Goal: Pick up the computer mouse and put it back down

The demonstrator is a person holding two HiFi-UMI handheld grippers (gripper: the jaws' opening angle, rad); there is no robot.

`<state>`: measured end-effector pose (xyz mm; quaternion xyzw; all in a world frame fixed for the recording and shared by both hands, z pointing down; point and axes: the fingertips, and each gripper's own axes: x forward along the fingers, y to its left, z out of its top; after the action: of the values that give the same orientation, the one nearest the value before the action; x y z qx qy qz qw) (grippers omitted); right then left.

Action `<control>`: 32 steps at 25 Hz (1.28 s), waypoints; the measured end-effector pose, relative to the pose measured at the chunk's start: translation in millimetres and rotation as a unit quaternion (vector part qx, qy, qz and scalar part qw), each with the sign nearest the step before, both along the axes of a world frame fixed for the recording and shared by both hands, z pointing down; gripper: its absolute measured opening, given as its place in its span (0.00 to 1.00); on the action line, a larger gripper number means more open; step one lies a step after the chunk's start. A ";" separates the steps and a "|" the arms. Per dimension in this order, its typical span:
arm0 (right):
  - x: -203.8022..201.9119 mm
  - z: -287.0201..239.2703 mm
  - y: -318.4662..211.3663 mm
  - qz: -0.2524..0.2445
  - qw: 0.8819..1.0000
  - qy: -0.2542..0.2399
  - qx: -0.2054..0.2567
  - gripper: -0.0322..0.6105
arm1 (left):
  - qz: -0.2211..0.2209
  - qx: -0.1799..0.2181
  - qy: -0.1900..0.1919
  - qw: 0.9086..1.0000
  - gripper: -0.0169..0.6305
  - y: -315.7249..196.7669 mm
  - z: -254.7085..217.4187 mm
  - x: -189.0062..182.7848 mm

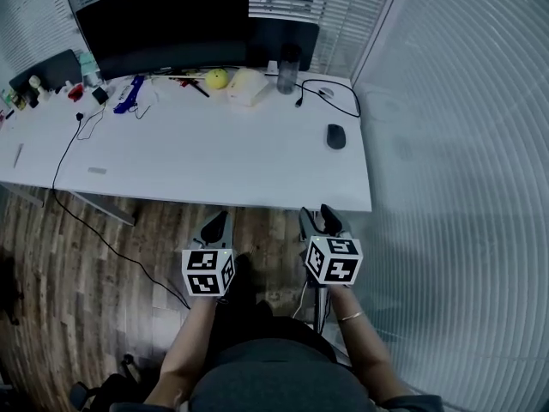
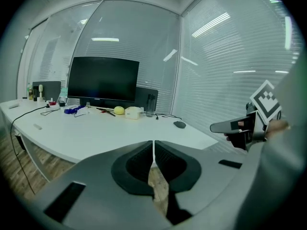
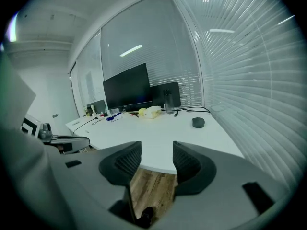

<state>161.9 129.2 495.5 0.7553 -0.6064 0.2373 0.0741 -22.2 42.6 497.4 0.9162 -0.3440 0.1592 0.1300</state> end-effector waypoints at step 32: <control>136.3 14.7 -99.8 0.184 0.981 0.035 -0.060 0.37 | 0.154 -0.028 -0.013 0.988 0.07 -157.6 18.6 119.1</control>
<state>298.2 29.3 510.2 0.8559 -0.4391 0.2561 0.0954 96.9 -115.0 516.0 0.9521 -0.1954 0.1993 0.1253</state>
